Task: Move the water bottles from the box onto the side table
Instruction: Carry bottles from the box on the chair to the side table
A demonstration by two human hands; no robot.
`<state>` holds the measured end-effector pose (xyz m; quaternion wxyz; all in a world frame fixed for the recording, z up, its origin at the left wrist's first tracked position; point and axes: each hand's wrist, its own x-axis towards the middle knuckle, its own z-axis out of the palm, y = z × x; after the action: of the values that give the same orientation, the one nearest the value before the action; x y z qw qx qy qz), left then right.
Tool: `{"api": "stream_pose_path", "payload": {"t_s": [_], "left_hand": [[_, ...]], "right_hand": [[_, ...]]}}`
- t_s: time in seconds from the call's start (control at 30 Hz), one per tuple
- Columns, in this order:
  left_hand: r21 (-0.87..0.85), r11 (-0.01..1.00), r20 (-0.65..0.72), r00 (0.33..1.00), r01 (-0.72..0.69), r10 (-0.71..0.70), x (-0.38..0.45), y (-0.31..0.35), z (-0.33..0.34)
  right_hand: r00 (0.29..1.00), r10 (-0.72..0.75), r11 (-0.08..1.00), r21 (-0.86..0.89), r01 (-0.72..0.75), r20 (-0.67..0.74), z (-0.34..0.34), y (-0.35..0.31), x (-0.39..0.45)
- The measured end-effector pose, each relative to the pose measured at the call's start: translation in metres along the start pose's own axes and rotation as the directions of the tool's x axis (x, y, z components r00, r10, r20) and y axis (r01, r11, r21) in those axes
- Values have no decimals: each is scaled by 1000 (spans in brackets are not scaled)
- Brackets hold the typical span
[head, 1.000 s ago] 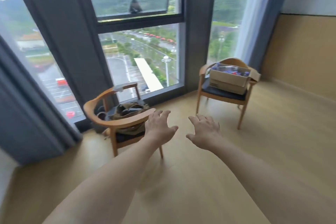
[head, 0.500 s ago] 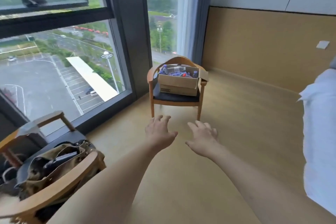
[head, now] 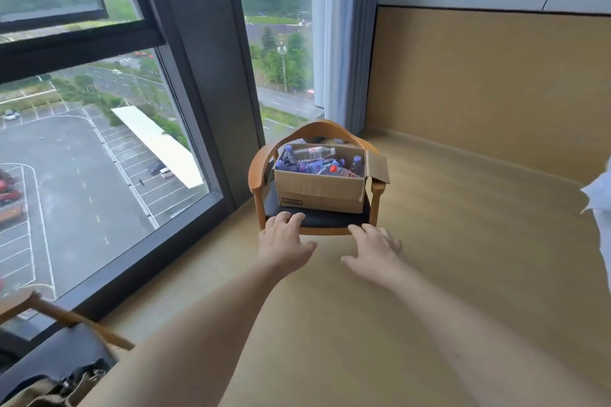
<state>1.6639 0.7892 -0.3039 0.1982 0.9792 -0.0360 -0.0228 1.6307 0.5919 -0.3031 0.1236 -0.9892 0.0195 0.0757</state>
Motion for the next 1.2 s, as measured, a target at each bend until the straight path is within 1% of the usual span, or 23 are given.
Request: {"api": "stream_pose_path", "payload": {"t_s": [0.13, 0.27, 0.4, 0.6, 0.7, 0.83, 0.93, 1.07, 1.2], "left_hand": [[3, 1000, 36, 999, 9, -9, 73, -9, -2], [13, 1000, 68, 998, -17, 16, 157, -20, 6], [30, 998, 104, 993, -50, 47, 249, -35, 14], [34, 994, 201, 975, -106, 98, 379, -55, 10], [42, 990, 209, 970, -133, 121, 435, -62, 13], [22, 991, 262, 957, -134, 124, 487, -63, 29], [24, 991, 300, 946, -132, 119, 519, -64, 48], [13, 996, 344, 936, -90, 80, 560, -58, 77], [12, 999, 389, 921, -44, 36, 600, -49, 107]], "right_hand": [[999, 23, 1000, 1, -23, 40, -3, -4, 73], [998, 43, 999, 6, -44, 39, -2, -7, 154], [994, 105, 994, 25, -105, 23, 0, -13, 240], [977, 204, 977, 50, -207, 56, -3, -23, 347], [967, 241, 968, 56, -246, 79, -4, -21, 389], [952, 275, 960, 18, -279, 132, 2, -12, 438], [945, 282, 956, 38, -292, 166, 8, -6, 474], [939, 270, 957, 51, -286, 213, 23, 11, 520], [908, 278, 951, 42, -306, 315, 39, 41, 567]]}}
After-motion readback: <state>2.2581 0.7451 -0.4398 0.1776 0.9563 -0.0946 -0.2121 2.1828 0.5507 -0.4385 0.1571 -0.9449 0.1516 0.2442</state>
